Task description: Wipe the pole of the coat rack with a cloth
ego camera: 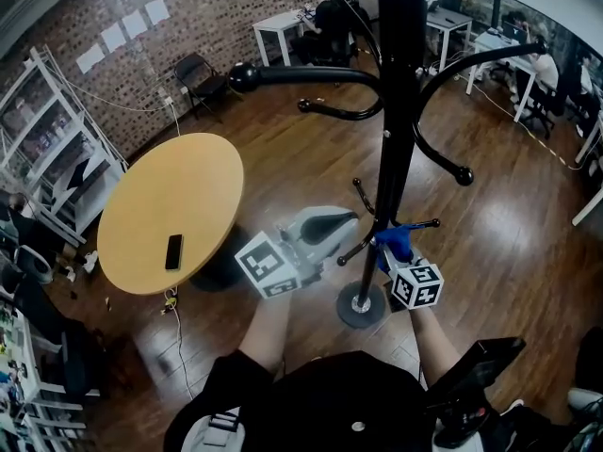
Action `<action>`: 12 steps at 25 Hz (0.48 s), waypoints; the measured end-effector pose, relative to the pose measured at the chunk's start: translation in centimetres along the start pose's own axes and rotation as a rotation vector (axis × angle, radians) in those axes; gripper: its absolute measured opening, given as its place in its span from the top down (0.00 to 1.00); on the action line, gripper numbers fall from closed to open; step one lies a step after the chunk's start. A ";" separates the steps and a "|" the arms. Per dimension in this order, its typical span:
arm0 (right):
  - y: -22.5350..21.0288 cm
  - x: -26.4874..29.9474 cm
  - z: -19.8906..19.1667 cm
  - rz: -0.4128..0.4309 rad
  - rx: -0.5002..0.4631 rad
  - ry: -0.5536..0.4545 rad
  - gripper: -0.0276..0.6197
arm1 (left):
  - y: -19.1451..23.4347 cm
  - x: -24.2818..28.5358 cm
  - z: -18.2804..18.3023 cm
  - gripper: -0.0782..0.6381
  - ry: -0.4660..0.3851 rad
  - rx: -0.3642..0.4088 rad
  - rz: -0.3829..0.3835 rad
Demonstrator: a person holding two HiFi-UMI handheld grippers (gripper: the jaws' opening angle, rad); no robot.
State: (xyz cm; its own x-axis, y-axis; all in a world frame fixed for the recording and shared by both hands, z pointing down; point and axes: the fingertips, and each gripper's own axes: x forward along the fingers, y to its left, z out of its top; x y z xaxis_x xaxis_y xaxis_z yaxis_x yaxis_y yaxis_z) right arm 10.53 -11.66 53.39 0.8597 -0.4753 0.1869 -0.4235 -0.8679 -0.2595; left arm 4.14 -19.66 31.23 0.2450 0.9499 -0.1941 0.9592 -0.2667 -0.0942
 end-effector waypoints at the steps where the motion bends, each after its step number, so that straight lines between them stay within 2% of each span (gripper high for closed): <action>1: 0.3 -0.2 0.8 0.004 0.000 -0.009 0.89 | -0.1 0.0 -0.1 0.90 0.002 0.002 -0.002; 3: 1.5 -0.9 4.2 0.024 -0.006 -0.075 0.89 | -0.3 0.2 -0.2 0.90 0.006 0.008 -0.006; 6: 4.2 -2.9 12.7 0.085 -0.032 -0.241 0.89 | -0.6 0.3 -0.2 0.90 0.008 0.013 -0.015; 8: 6.1 -4.4 18.9 0.117 -0.090 -0.353 0.89 | -0.7 0.4 -0.1 0.90 0.007 0.013 -0.017; 12: 9.2 -6.8 28.9 0.139 -0.191 -0.497 0.89 | -1.0 0.5 0.2 0.90 -0.003 0.019 -0.022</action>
State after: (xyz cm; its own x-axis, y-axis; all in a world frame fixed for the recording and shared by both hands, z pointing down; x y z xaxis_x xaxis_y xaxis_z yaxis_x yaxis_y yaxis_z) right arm 9.02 -12.20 22.39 0.8040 -0.5020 -0.3188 -0.5468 -0.8348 -0.0643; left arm 3.28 -18.92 31.08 0.2238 0.9550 -0.1947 0.9614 -0.2491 -0.1166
